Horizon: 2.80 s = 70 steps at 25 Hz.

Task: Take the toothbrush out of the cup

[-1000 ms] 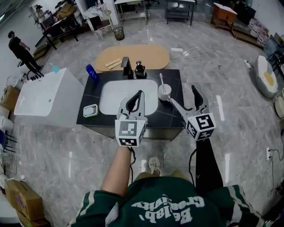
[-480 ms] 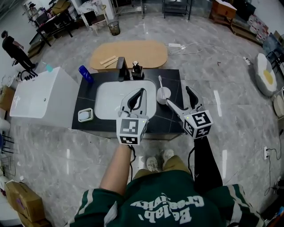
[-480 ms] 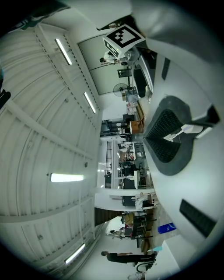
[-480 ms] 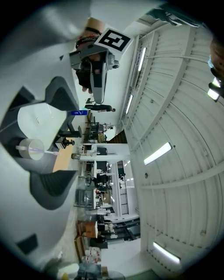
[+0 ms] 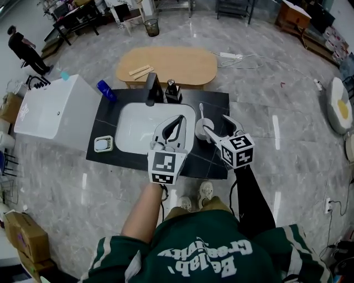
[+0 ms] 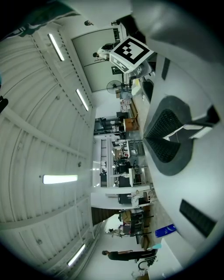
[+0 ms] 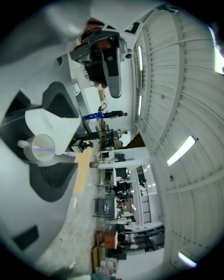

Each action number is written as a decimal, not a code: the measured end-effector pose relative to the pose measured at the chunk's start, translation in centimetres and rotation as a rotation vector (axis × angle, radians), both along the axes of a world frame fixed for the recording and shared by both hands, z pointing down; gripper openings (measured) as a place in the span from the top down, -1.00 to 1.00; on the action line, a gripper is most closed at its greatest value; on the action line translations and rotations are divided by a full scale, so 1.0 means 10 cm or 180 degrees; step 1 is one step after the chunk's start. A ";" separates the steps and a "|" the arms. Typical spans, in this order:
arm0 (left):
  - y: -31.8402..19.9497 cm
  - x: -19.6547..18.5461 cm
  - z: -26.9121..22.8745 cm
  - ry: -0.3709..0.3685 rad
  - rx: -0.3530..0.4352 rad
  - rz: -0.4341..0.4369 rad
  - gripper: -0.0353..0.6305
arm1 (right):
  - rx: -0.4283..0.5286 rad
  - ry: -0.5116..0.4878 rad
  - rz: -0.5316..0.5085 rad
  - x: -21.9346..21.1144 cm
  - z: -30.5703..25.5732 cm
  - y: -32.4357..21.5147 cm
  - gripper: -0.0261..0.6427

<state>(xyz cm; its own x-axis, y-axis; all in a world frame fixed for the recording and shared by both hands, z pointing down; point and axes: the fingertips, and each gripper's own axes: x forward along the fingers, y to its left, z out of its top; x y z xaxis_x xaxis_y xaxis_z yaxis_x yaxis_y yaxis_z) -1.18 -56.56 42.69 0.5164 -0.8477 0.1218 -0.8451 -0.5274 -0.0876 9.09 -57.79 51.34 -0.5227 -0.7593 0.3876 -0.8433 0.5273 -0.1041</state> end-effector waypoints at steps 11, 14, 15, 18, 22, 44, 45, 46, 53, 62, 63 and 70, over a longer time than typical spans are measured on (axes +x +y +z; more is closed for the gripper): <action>-0.40 0.01 0.29 0.0075 -0.0204 -0.0250 0.89 | -0.0490 0.0064 -0.0200 -0.15 0.66 -0.47 0.07; -0.45 0.03 0.38 0.0084 -0.0251 -0.0269 0.89 | -0.0589 0.0117 -0.0204 -0.18 0.83 -0.55 0.10; -0.47 0.03 0.40 0.0103 -0.0271 -0.0286 0.89 | -0.0613 0.0149 -0.0195 -0.18 0.88 -0.59 0.13; -0.51 0.05 0.46 0.0144 -0.0311 -0.0312 0.89 | -0.0705 0.0185 -0.0182 -0.21 1.01 -0.68 0.16; -0.55 0.08 0.55 0.0151 -0.0360 -0.0307 0.89 | -0.0830 0.0208 -0.0243 -0.27 1.14 -0.77 0.19; -0.77 0.01 0.72 0.0113 -0.0400 -0.0291 0.89 | -0.0892 0.0236 -0.0384 -0.32 1.26 -0.93 0.84; -0.77 0.01 0.72 0.0109 -0.0393 -0.0280 0.89 | -0.0868 0.0221 -0.0373 -0.32 1.24 -0.92 0.84; -0.77 0.02 0.70 0.0109 -0.0383 -0.0271 0.89 | -0.0838 0.0209 -0.0366 -0.31 1.21 -0.92 0.84; -0.77 0.01 0.52 0.0100 -0.0260 -0.0205 0.89 | -0.0524 0.0142 -0.0291 -0.31 0.79 -0.96 0.84; -0.74 0.02 0.18 0.0107 -0.0083 -0.0055 0.89 | 0.0014 0.0078 -0.0166 -0.37 0.06 -0.96 0.84; -0.73 0.03 0.13 0.0106 -0.0067 -0.0036 0.89 | 0.0065 0.0062 -0.0157 -0.37 -0.02 -0.94 0.84; -0.62 -0.01 -0.16 0.0116 0.0007 -0.0001 0.89 | 0.0416 0.0004 -0.0115 -0.39 -0.59 -0.82 0.84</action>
